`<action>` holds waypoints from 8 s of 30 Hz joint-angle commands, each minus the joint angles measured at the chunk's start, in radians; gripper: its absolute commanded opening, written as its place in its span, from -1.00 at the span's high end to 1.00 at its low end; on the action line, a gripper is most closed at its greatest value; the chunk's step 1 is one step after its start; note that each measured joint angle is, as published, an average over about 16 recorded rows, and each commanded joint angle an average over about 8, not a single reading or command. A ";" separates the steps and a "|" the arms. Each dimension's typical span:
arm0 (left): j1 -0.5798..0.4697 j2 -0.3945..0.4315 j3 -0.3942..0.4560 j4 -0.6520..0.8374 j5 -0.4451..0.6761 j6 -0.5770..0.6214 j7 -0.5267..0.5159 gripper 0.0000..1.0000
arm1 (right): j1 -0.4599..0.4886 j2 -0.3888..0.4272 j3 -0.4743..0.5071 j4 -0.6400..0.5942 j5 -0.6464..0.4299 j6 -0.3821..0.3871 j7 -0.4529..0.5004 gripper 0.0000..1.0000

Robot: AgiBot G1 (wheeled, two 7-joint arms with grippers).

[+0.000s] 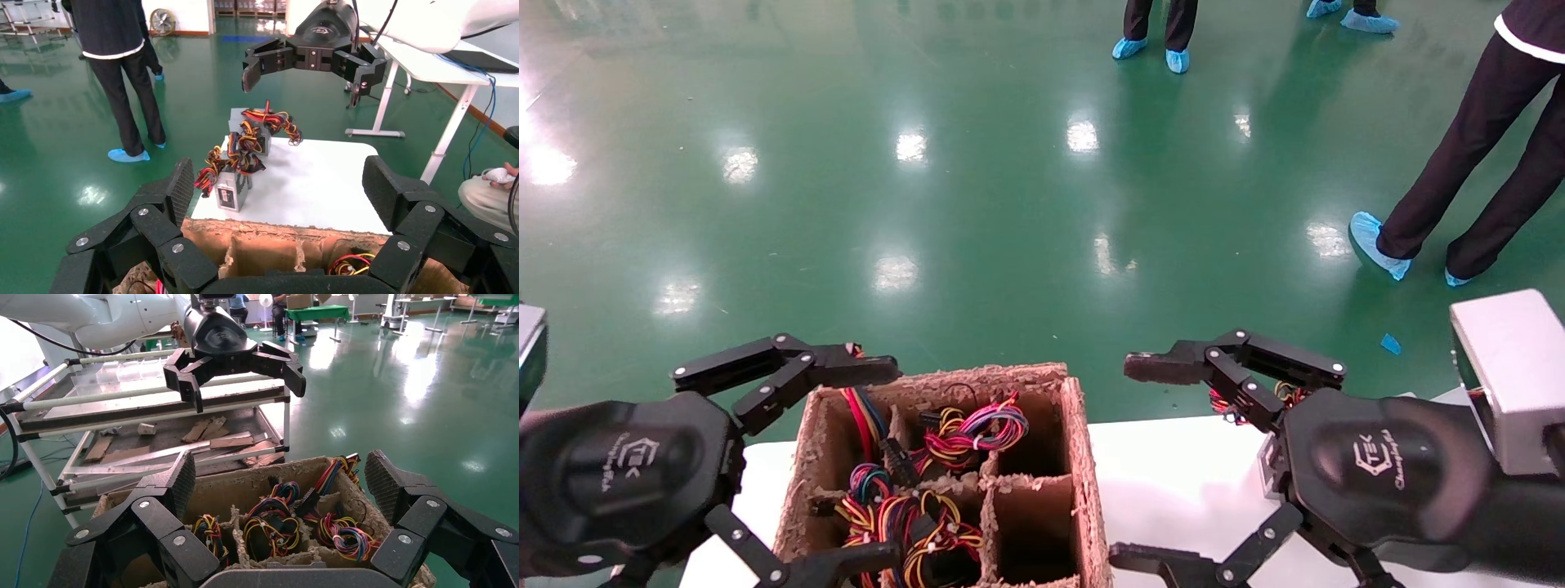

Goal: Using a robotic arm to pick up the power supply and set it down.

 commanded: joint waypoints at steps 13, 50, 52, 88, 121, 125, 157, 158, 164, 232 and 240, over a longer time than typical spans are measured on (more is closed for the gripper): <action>0.000 0.000 0.000 0.000 0.000 0.000 0.000 -1.00 | 0.000 0.000 0.000 0.000 0.000 0.000 0.000 -1.00; 0.000 0.000 0.000 0.000 0.000 0.000 0.000 1.00 | 0.006 -0.007 -0.004 0.004 -0.012 0.001 -0.009 -1.00; 0.000 0.000 0.000 0.000 0.000 0.000 0.000 1.00 | 0.011 -0.016 -0.011 0.000 -0.024 0.002 -0.014 -1.00; 0.000 0.000 0.000 0.000 0.000 0.000 0.000 1.00 | 0.271 -0.412 -0.304 -0.404 -0.480 0.173 0.106 1.00; 0.000 0.000 0.001 0.000 0.000 0.000 0.001 1.00 | 0.294 -0.431 -0.325 -0.480 -0.487 0.110 0.085 1.00; 0.000 0.000 0.001 0.000 0.000 0.000 0.001 1.00 | 0.283 -0.432 -0.295 -0.501 -0.431 0.104 0.083 1.00; -0.001 0.000 0.001 0.000 -0.001 0.000 0.001 1.00 | 0.218 -0.173 0.056 -0.240 0.041 0.219 0.252 1.00; -0.001 0.000 0.001 0.000 -0.001 0.000 0.001 1.00 | 0.201 -0.150 0.064 -0.216 0.043 0.234 0.265 1.00; -0.001 0.000 0.001 0.000 -0.001 0.000 0.001 1.00 | 0.045 0.013 0.134 -0.078 0.079 0.302 0.326 1.00; -0.001 -0.001 0.002 0.000 -0.001 0.000 0.001 1.00 | -1.480 -0.113 1.528 0.048 -0.207 0.310 0.447 1.00; -0.001 -0.001 0.002 0.000 -0.001 0.000 0.001 1.00 | -1.408 -0.106 1.437 0.038 -0.228 0.364 0.433 1.00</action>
